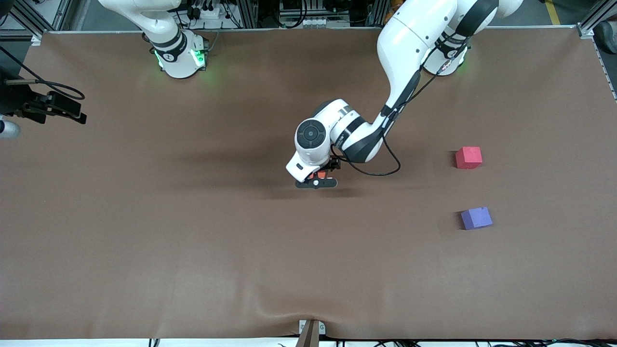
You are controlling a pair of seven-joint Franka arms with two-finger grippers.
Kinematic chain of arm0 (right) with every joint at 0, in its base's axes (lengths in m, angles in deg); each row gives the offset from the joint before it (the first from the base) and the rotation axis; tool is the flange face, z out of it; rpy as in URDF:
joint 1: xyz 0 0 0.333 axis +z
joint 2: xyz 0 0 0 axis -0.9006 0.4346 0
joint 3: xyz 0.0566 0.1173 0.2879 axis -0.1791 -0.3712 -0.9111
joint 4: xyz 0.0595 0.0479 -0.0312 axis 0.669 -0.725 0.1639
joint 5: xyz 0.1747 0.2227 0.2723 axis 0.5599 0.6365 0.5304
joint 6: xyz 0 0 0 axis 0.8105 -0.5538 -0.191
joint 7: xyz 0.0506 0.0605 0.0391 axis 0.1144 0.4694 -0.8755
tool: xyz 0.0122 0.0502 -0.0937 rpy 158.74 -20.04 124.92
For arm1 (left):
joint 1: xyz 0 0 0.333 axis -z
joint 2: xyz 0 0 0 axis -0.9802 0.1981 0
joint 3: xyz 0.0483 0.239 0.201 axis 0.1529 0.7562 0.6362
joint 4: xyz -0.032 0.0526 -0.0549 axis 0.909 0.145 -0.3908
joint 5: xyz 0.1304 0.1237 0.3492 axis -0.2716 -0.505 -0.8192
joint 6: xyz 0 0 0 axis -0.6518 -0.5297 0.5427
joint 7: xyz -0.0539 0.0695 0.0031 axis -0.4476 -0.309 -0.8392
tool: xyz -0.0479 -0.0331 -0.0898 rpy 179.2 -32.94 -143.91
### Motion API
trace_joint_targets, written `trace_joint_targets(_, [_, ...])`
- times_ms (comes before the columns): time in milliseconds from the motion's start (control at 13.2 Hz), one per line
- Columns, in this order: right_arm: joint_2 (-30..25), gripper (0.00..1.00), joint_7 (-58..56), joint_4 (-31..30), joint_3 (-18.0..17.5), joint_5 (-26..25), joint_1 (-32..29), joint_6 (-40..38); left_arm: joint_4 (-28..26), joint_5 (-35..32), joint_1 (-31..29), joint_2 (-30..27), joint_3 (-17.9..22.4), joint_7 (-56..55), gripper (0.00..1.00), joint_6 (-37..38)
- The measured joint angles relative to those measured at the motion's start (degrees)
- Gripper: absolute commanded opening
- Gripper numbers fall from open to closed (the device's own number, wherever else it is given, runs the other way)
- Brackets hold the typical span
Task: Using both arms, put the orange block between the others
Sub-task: 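Grasp the orange cube with the left gripper while the right gripper withdraws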
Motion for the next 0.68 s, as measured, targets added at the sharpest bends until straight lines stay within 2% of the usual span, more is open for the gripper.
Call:
trace_joint_targets(152, [0.00, 1.00, 0.00, -0.03, 0.00, 0.00, -0.62, 0.25, 0.01, 0.00, 0.00, 0.34, 0.08, -0.10, 0.92, -0.14])
trace_joint_targets(303, [-0.02, 1.00, 0.00, -0.03, -0.04, -0.04, -0.70, 0.29, 0.02, 0.00, -0.03, 0.74, 0.25, -0.13, 0.72, -1.02])
trace_joint_targets(455, [-0.02, 1.00, 0.19, -0.03, -0.18, -0.35, -0.70, 0.29, 0.05, 0.00, -0.09, 0.88, 0.32, -0.13, 0.64, -1.28])
trace_joint_targets(531, [-0.02, 1.00, 0.68, -0.03, -0.20, -0.44, -0.70, 0.29, 0.08, 0.00, -0.09, 0.88, 0.32, -0.13, 0.56, -1.29])
trace_joint_targets(682, [-0.02, 1.00, 1.21, -0.03, -0.21, -0.52, -0.70, 0.30, 0.30, 0.00, -0.09, 0.86, 0.32, -0.13, 0.28, -1.30])
